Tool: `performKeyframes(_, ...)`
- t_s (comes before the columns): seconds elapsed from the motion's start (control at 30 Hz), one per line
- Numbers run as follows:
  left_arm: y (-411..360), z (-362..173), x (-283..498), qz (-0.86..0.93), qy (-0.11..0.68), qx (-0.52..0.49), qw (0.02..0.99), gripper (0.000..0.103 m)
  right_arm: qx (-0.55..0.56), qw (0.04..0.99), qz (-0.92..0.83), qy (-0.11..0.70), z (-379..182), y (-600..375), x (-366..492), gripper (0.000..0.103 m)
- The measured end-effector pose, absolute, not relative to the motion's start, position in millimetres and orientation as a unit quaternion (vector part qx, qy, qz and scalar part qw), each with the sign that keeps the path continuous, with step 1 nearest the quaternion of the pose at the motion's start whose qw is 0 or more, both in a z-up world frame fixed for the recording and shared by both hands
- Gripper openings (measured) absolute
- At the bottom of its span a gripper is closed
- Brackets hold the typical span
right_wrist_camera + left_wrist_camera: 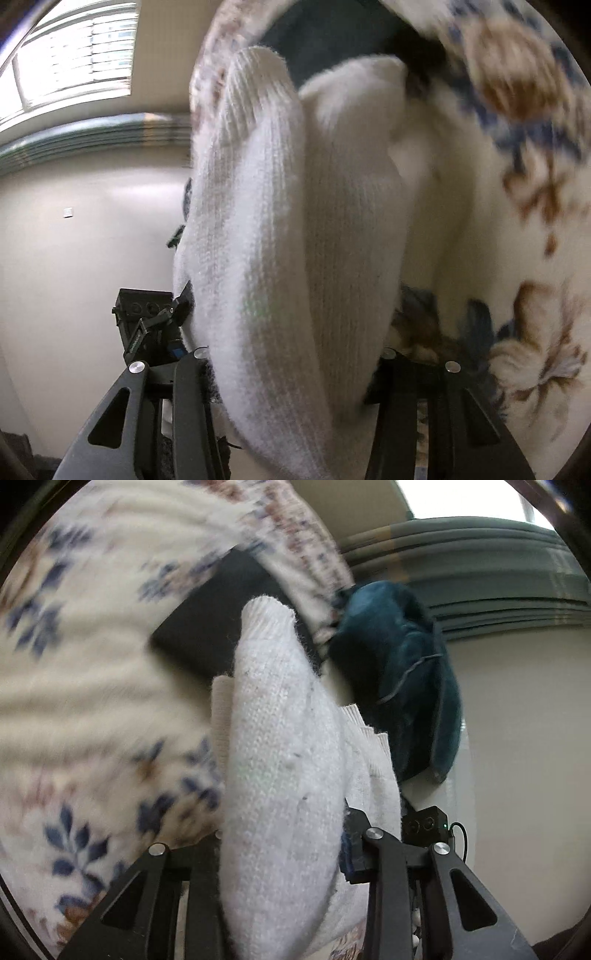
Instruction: Fold small clothes
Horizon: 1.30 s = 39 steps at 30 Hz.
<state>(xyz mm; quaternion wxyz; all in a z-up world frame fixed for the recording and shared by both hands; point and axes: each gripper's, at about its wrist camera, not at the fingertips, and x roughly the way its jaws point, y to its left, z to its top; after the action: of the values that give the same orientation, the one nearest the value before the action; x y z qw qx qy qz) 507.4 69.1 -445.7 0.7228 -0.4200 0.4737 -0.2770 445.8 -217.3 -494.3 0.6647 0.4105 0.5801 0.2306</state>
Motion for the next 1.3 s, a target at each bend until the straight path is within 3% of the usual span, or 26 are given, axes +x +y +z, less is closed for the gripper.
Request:
performKeyframes(0.17, 65.2, -389.9, 579.3, -0.287, 0.455, -0.397, 0.743, 0.029, 0.405, 0.693, 0.243, 0.545, -435.0, -217.1, 499.1, 0.048)
performKeyframes(0.33, 61.7, -386.4, 664.7, -0.278, 0.45, -0.382, 0.758, 0.03, 0.395, 0.716, 0.248, 0.52, -415.5, -223.3, 589.0, 0.048)
performKeyframes(0.47, 57.2, -417.4, 710.9, -0.263, 0.474, -0.359, 0.76, 0.031, 0.388, 0.72, 0.236, 0.525, -438.8, -233.4, 655.5, 0.049)
performKeyframes(0.67, 64.0, -504.9, 735.0, -0.218, 0.563, -0.388, 0.696, 0.036, 0.375, 0.699, 0.184, 0.581, -520.5, -232.9, 705.9, 0.052)
performKeyframes(0.77, 81.3, -500.6, 724.3, -0.227, 0.553, -0.395, 0.697, 0.036, 0.366, 0.692, 0.16, 0.601, -537.5, -234.9, 709.4, 0.067)
performKeyframes(0.87, 92.6, -476.6, 709.4, -0.21, 0.548, -0.344, 0.733, 0.038, 0.323, 0.716, 0.147, 0.601, -521.6, -239.8, 707.4, 0.07)
performKeyframes(0.9, 94.7, -467.8, 703.5, -0.196, 0.545, -0.32, 0.75, 0.042, 0.297, 0.731, 0.131, 0.601, -512.2, -239.9, 702.4, 0.073)
performKeyframes(0.97, 94.4, -445.4, 688.7, -0.14, 0.535, -0.232, 0.8, 0.064, 0.245, 0.765, 0.102, 0.587, -493.1, -237.4, 694.9, 0.073)
performKeyframes(1.0, 89.5, -437.4, 679.8, -0.116, 0.528, -0.196, 0.818, 0.08, 0.206, 0.783, 0.081, 0.581, -482.4, -234.0, 687.7, 0.076)
performKeyframes(1.03, 83.3, -426.9, 667.4, -0.083, 0.513, -0.143, 0.842, 0.088, 0.17, 0.797, 0.062, 0.576, -473.8, -229.7, 681.4, 0.081)
performKeyframes(1.1, 73.9, -417.0, 649.1, -0.053, 0.49, -0.088, 0.866, 0.09, 0.111, 0.813, 0.019, 0.571, -468.2, -218.2, 668.2, 0.103)
performKeyframes(1.17, 64.0, -414.9, 637.6, -0.03, 0.479, -0.054, 0.875, 0.095, 0.064, 0.824, -0.024, 0.563, -461.2, -232.5, 653.9, 0.103)
performKeyframes(1.2, 59.3, -415.1, 632.3, -0.021, 0.477, -0.042, 0.878, 0.103, 0.045, 0.828, -0.044, 0.557, -458.0, -233.9, 645.6, 0.103)
performKeyframes(1.3, 43.7, -410.7, 617.3, -0.004, 0.48, -0.022, 0.877, 0.103, 0.005, 0.838, -0.087, 0.539, -442.1, -239.5, 604.1, 0.103)
